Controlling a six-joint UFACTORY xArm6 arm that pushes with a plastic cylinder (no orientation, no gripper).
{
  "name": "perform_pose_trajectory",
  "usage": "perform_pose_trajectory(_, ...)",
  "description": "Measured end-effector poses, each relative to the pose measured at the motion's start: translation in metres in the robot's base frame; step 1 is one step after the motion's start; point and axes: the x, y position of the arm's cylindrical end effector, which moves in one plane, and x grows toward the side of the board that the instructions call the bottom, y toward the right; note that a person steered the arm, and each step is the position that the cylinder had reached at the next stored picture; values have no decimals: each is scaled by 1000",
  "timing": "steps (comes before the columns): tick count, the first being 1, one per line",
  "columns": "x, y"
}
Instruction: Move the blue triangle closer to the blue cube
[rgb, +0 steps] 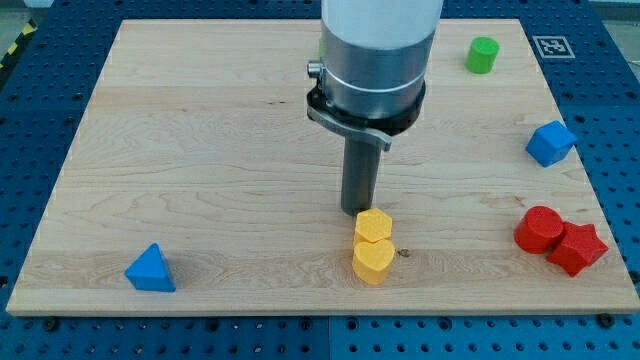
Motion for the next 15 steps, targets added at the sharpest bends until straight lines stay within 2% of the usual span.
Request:
perform_pose_trajectory(1,-19,-48)
perform_pose_trajectory(3,-20,-213)
perform_pose_trajectory(4,-1,-282)
perform_pose_trajectory(5,57,-292)
perform_pose_trajectory(6,107,-256)
perform_pose_trajectory(7,105,-198)
perform_pose_trajectory(8,59,-158)
perform_pose_trajectory(9,28,-150)
perform_pose_trajectory(11,70,-155)
perform_pose_trajectory(13,-26,-73)
perform_pose_trajectory(14,-28,-78)
perform_pose_trajectory(15,-25,-117)
